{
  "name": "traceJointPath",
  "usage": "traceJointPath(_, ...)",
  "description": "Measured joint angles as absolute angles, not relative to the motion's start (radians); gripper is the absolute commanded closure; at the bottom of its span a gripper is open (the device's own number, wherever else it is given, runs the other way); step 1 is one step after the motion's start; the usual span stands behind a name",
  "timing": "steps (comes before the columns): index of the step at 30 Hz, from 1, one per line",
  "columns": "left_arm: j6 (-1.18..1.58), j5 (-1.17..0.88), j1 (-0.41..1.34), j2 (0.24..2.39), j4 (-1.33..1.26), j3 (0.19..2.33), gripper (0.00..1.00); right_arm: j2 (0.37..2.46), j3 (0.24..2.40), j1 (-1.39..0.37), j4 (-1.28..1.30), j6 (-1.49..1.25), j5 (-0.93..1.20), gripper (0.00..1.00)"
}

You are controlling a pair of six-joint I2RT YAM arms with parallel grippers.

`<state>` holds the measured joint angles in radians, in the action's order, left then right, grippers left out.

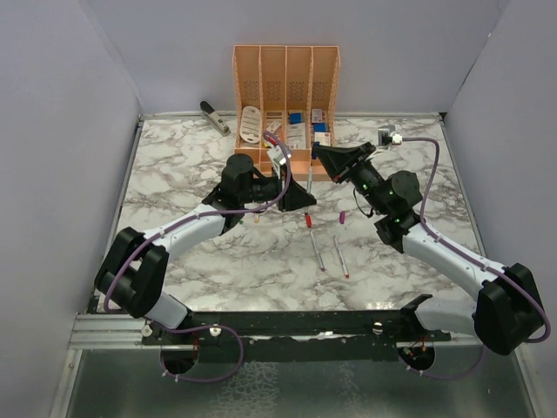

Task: Insert the pens into the pen caps

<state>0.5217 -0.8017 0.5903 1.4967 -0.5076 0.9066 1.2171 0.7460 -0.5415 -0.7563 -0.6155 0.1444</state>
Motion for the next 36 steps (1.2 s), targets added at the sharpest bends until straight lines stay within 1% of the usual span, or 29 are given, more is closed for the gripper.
traceJointPath(36, 0.521, -0.804, 0.591, 1.496, -0.508, 0.907, 1.00, 1.243, 0.746, -0.542, -0.722, -0.575, 0.175, 0.99)
